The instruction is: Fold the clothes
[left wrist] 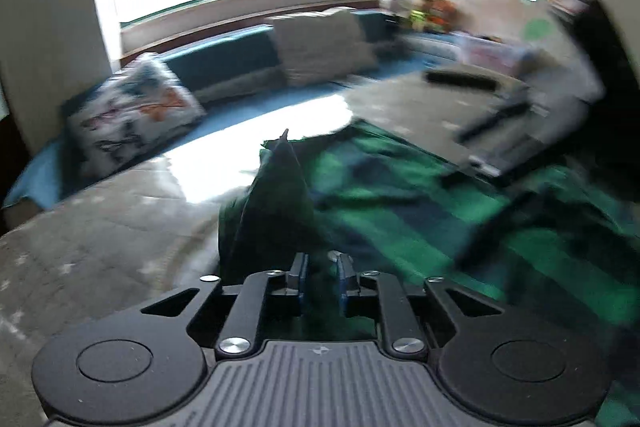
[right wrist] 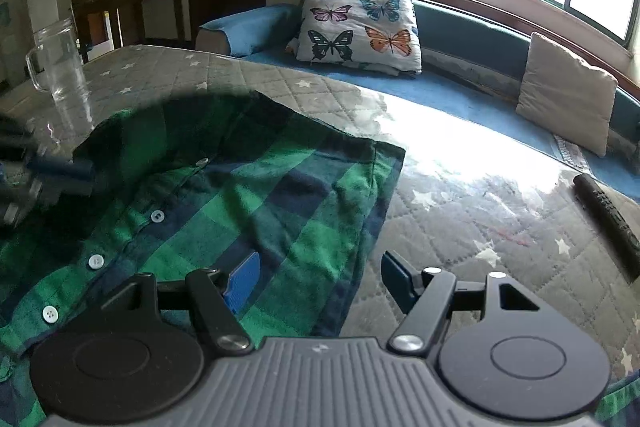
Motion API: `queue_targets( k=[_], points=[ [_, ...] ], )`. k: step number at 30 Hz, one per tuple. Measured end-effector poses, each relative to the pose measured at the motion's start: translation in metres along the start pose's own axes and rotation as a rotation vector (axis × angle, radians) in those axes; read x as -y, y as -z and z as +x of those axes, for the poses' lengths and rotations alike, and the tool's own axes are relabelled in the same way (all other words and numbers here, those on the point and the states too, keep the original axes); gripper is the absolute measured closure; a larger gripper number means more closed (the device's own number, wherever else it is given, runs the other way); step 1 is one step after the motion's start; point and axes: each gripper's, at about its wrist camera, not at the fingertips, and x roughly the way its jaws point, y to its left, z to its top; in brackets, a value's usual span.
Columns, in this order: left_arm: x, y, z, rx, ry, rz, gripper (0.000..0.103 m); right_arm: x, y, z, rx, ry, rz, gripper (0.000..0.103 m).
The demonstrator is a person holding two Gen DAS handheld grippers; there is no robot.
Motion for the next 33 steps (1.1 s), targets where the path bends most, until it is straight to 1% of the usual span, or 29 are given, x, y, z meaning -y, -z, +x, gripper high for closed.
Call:
queue_targets(
  k=[1, 2, 3, 5, 7, 8, 9, 10, 12, 14, 15, 17, 19, 20, 21, 22, 24, 25, 27, 29, 32, 33],
  points=[
    [0.003, 0.001, -0.003, 0.001, 0.008, 0.008, 0.063, 0.000, 0.000, 0.000, 0.000, 0.000, -0.003, 0.034],
    [0.005, 0.001, -0.006, 0.008, 0.006, 0.012, 0.057, -0.001, -0.001, 0.001, 0.000, 0.001, -0.006, 0.034],
    [0.006, 0.001, -0.010, 0.020, -0.001, 0.012, 0.054, -0.001, -0.001, 0.001, 0.000, 0.001, -0.008, 0.034],
    [0.005, -0.004, -0.014, 0.044, -0.011, -0.001, 0.053, -0.001, -0.002, 0.002, 0.000, 0.001, -0.008, 0.034],
    [0.001, -0.009, -0.020, 0.076, -0.051, -0.029, 0.040, 0.000, -0.002, 0.003, -0.002, 0.002, -0.006, 0.034],
    [-0.004, -0.011, -0.021, 0.084, -0.085, -0.055, 0.037, 0.000, -0.001, 0.004, -0.003, 0.003, -0.006, 0.034],
    [-0.009, -0.013, -0.021, 0.089, -0.120, -0.082, 0.034, 0.000, -0.001, 0.004, -0.003, 0.003, -0.005, 0.034],
    [-0.017, -0.014, -0.018, 0.081, -0.156, -0.128, 0.034, 0.000, -0.002, 0.004, -0.003, 0.002, -0.005, 0.034],
    [-0.034, -0.015, -0.006, 0.032, -0.205, -0.217, 0.034, 0.000, -0.002, 0.004, -0.003, 0.002, -0.007, 0.034],
    [-0.051, -0.013, 0.008, -0.030, -0.219, -0.300, 0.034, 0.000, -0.002, 0.004, -0.001, 0.001, -0.008, 0.034],
    [-0.057, -0.011, 0.014, -0.056, -0.210, -0.332, 0.036, 0.001, -0.003, 0.004, -0.001, 0.002, -0.007, 0.034],
    [-0.063, -0.008, 0.022, -0.071, -0.171, -0.365, 0.053, 0.001, -0.005, 0.005, 0.001, 0.006, -0.007, 0.034],
    [-0.065, -0.009, 0.025, -0.069, -0.143, -0.364, 0.080, 0.003, -0.007, 0.007, -0.001, 0.009, -0.007, 0.034],
    [-0.065, -0.010, 0.026, -0.066, -0.135, -0.359, 0.088, 0.003, -0.008, 0.008, -0.002, 0.011, -0.007, 0.034],
    [-0.066, -0.012, 0.025, -0.061, -0.128, -0.352, 0.094, 0.004, -0.009, 0.010, -0.004, 0.014, -0.008, 0.034],
    [-0.068, -0.015, 0.023, -0.051, -0.141, -0.329, 0.095, 0.005, -0.011, 0.012, -0.006, 0.017, -0.007, 0.034],
    [-0.071, -0.022, 0.018, -0.028, -0.177, -0.272, 0.096, 0.008, -0.014, 0.016, -0.007, 0.019, -0.001, 0.034],
    [-0.076, -0.028, 0.017, -0.021, -0.211, -0.240, 0.096, 0.010, -0.017, 0.019, -0.007, 0.020, 0.005, 0.034],
    [-0.092, -0.041, 0.017, -0.021, -0.271, -0.206, 0.096, 0.015, -0.023, 0.024, -0.007, 0.022, 0.020, 0.034],
    [-0.110, -0.050, 0.022, -0.030, -0.319, -0.181, 0.096, 0.021, -0.030, 0.030, -0.006, 0.021, 0.047, 0.034],
    [-0.140, -0.058, 0.038, -0.080, -0.395, -0.149, 0.096, 0.033, -0.040, 0.041, -0.003, 0.009, 0.105, 0.034],
    [-0.147, -0.057, 0.045, -0.100, -0.399, -0.138, 0.096, 0.037, -0.044, 0.046, -0.004, 0.005, 0.124, 0.034]
  ],
)
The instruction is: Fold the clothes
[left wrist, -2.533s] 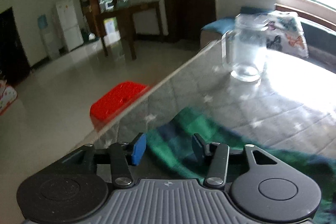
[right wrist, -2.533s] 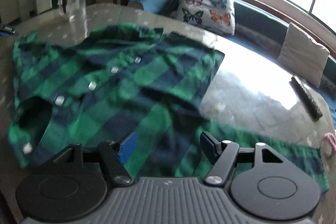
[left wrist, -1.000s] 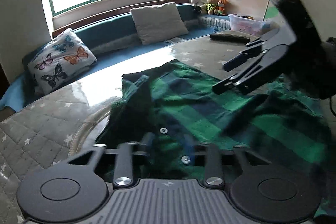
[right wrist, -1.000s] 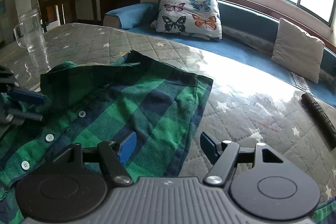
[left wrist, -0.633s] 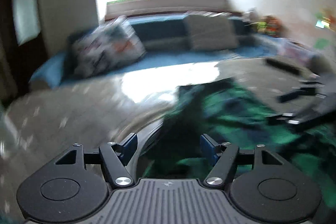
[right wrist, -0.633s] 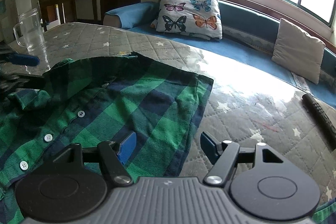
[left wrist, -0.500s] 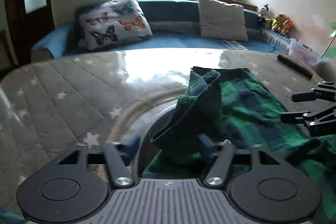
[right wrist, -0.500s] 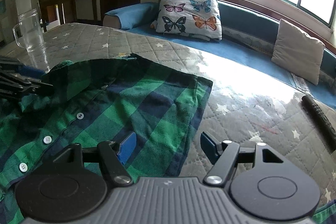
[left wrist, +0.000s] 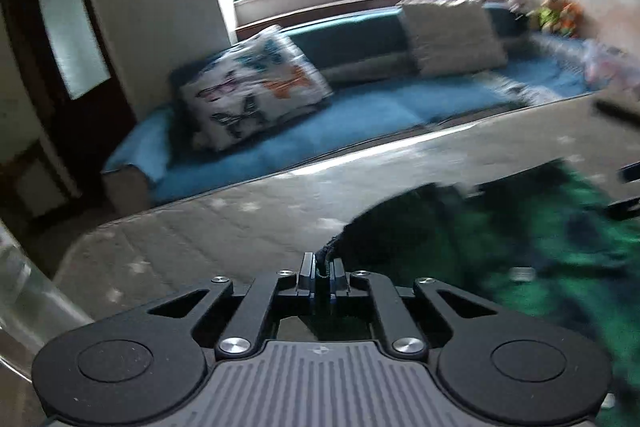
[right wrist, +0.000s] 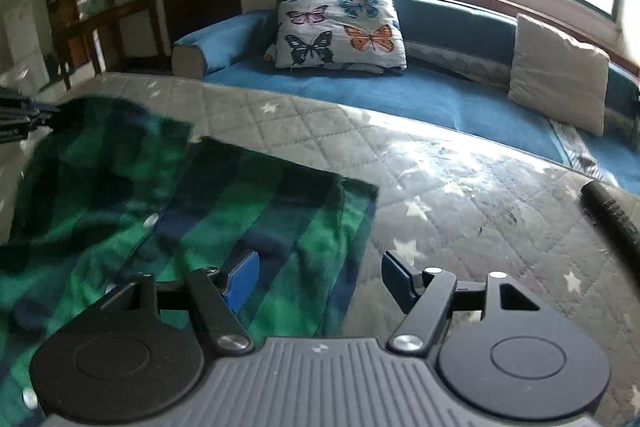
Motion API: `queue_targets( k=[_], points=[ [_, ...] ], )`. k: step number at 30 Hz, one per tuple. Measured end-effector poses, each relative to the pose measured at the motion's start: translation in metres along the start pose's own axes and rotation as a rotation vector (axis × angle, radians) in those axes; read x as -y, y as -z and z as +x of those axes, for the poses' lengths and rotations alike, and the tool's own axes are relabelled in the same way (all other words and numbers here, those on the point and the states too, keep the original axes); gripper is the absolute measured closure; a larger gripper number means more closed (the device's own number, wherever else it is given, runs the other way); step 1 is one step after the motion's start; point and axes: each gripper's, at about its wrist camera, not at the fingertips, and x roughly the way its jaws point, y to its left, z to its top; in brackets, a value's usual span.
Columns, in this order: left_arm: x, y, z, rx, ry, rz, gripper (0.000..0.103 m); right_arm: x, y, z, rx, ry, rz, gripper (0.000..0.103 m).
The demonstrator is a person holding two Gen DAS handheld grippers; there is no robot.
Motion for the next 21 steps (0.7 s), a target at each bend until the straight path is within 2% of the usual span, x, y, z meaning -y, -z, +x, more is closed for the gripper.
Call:
queue_targets(
  k=[3, 6, 8, 11, 13, 15, 16, 17, 18, 19, 21],
  points=[
    [-0.002, 0.003, 0.028, -0.054, -0.001, 0.052, 0.096, 0.014, -0.010, 0.016, -0.006, -0.013, 0.072, 0.034],
    [0.007, 0.012, 0.052, -0.085, -0.037, 0.108, 0.092, 0.029, -0.019, 0.033, -0.010, -0.029, 0.167, 0.035],
    [0.007, 0.016, 0.063, -0.108, -0.050, 0.091, 0.089, 0.038, -0.024, 0.044, -0.010, -0.038, 0.228, 0.037],
    [0.001, 0.016, 0.065, -0.098, -0.051, 0.052, 0.082, 0.045, -0.027, 0.058, -0.001, -0.051, 0.275, 0.044],
    [-0.004, 0.016, 0.066, -0.096, -0.052, 0.028, 0.063, 0.043, -0.030, 0.065, 0.001, -0.041, 0.267, 0.047],
    [-0.009, 0.014, 0.069, -0.099, -0.057, 0.001, 0.059, 0.040, -0.032, 0.071, 0.004, -0.032, 0.257, 0.060],
    [-0.010, 0.014, 0.069, -0.095, -0.054, -0.004, 0.060, 0.037, -0.031, 0.073, 0.006, -0.029, 0.247, 0.067],
    [-0.010, 0.014, 0.069, -0.092, -0.048, -0.003, 0.062, 0.035, -0.031, 0.074, 0.006, -0.028, 0.238, 0.083],
    [-0.010, 0.013, 0.069, -0.091, -0.033, 0.000, 0.075, 0.033, -0.032, 0.075, 0.004, -0.031, 0.234, 0.098],
    [-0.008, 0.013, 0.069, -0.091, -0.017, 0.008, 0.091, 0.031, -0.032, 0.074, 0.010, -0.031, 0.230, 0.099],
    [-0.001, 0.014, 0.068, -0.076, -0.036, 0.044, 0.095, 0.026, -0.032, 0.065, 0.049, -0.027, 0.217, 0.099]
  ],
)
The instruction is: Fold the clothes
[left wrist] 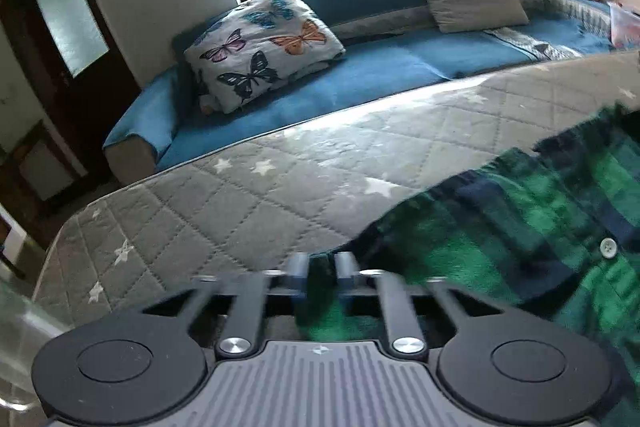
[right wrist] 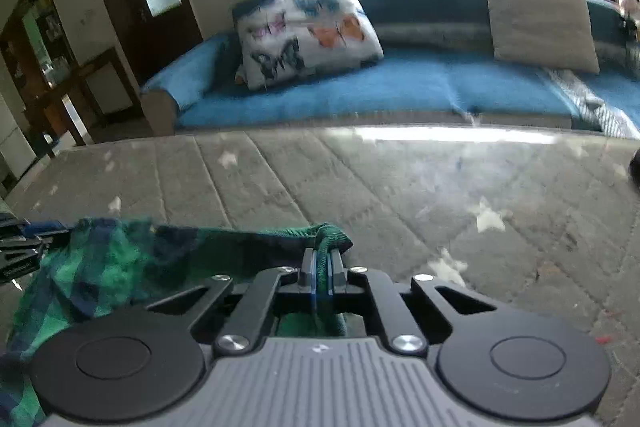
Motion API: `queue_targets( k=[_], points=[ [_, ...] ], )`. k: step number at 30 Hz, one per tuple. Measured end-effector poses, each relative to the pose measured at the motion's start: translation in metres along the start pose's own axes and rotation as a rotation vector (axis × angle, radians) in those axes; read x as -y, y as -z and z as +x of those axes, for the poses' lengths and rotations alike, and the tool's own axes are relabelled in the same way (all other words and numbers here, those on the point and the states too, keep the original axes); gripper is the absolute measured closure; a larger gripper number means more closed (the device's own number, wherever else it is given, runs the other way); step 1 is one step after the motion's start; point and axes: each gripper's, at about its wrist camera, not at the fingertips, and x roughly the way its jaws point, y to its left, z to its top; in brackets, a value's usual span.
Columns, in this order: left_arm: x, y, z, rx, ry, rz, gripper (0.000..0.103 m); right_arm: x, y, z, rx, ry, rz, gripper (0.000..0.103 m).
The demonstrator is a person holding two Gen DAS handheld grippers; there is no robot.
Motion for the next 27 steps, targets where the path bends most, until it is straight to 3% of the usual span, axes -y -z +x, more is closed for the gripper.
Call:
queue_targets(
  k=[4, 7, 8, 9, 11, 14, 19, 22, 27],
  points=[
    [0.010, 0.001, 0.004, 0.041, -0.078, 0.040, 0.099, -0.006, -0.001, -0.007, 0.060, 0.047, -0.052, 0.099],
    [0.015, 0.002, 0.007, 0.058, -0.141, 0.052, 0.097, -0.004, 0.002, 0.008, 0.013, 0.090, -0.079, 0.094],
    [0.015, 0.002, 0.007, 0.051, -0.148, 0.056, 0.094, -0.003, 0.003, 0.010, -0.001, 0.099, -0.073, 0.087],
    [0.014, 0.003, 0.006, 0.046, -0.144, 0.047, 0.094, -0.001, 0.004, 0.010, -0.001, 0.105, -0.060, 0.082],
    [0.009, 0.005, 0.000, 0.046, -0.132, 0.024, 0.093, -0.002, 0.004, 0.003, 0.016, 0.103, -0.055, 0.080],
    [0.007, 0.009, -0.021, 0.073, -0.111, -0.007, 0.092, -0.010, 0.004, -0.011, 0.028, 0.086, -0.095, 0.061],
    [0.019, 0.026, -0.058, 0.082, 0.027, 0.014, 0.092, -0.039, 0.020, -0.025, -0.024, -0.001, -0.203, 0.055],
    [0.035, 0.044, -0.073, 0.082, 0.083, 0.078, 0.092, -0.054, 0.034, -0.030, -0.054, -0.025, -0.262, 0.053],
    [0.052, 0.068, -0.081, 0.070, 0.089, 0.149, 0.092, -0.072, 0.056, -0.041, -0.105, -0.048, -0.321, 0.051]
  ],
)
